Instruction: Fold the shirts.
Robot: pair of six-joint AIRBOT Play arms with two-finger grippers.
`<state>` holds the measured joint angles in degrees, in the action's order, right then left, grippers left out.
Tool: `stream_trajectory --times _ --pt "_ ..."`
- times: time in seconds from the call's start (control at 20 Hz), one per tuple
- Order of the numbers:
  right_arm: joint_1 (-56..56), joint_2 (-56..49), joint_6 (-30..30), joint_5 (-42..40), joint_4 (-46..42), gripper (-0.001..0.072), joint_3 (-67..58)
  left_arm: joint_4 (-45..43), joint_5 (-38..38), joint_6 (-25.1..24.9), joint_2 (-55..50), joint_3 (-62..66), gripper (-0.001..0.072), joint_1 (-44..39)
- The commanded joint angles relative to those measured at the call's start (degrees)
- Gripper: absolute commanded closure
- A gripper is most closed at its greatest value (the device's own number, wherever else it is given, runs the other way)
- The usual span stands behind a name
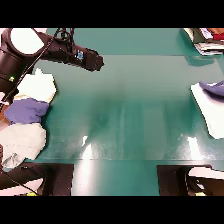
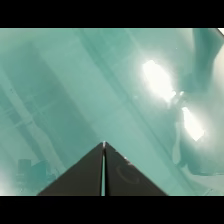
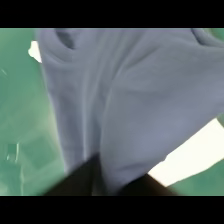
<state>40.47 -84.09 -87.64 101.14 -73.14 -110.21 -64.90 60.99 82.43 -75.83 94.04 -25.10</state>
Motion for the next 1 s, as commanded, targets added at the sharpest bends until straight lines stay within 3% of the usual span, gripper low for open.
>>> stream_trajectory --times 0.0,0.15,0.4,0.6,0.9,0.95 --pt "2.51 1.4 -1.07 3.63 -0.44 0.0225 1.09 -0.02 -0.02 -0.37 0.0 -0.02 0.0684 -0.04" --pt "2.51 3.72 -1.03 1.73 -0.59 0.0116 6.69 -0.02 -0.02 -0.37 0.0 -0.02 0.0685 -0.04" --pt "1.97 5.03 -1.31 1.07 0.98 0.0121 12.63 -0.02 0.04 -0.37 0.0 -0.02 0.0684 -0.04" --pt "-5.38 6.84 -1.44 -2.21 10.67 0.016 12.61 0.02 0.44 -0.33 0.02 -0.02 0.0684 -0.04" --pt "-28.46 11.34 -0.28 -14.99 10.91 0.0164 12.61 0.31 -0.83 -0.15 0.02 -0.02 0.0685 -0.04" --pt "-32.3 11.56 -0.11 -16.72 10.34 0.0264 12.61 0.31 -1.57 -0.15 0.02 -0.02 0.0684 -0.04"
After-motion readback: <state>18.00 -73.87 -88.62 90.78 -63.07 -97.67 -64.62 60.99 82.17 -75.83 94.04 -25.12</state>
